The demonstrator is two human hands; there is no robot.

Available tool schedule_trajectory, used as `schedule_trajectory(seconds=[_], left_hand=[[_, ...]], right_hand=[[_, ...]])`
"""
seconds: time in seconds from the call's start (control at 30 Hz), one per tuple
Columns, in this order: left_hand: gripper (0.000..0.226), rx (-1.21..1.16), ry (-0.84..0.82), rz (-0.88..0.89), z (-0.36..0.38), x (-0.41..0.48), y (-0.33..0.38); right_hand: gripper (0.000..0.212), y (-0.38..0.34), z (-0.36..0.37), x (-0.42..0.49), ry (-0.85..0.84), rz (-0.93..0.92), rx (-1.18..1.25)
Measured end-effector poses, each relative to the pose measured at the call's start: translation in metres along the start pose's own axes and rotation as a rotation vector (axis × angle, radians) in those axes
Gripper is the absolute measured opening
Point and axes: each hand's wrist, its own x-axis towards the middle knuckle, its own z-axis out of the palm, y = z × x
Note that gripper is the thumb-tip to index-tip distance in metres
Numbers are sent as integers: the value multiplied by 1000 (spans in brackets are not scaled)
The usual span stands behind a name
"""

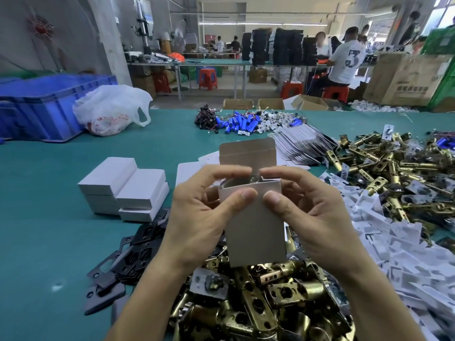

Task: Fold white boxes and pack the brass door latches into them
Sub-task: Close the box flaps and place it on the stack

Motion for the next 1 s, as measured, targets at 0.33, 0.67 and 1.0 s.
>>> schedule_trajectory(seconds=[0.33,0.67,1.0], left_hand=[[29,119,24,17,10,-1,2],[23,52,105,0,8,-1,1],[33,32,123,-52,6,-1,1]], right_hand=[[36,-6,-3,4,136,17,-60],[30,-7,-5,11,101,-31,47],[7,-20,-4,13,91,-6,-3]])
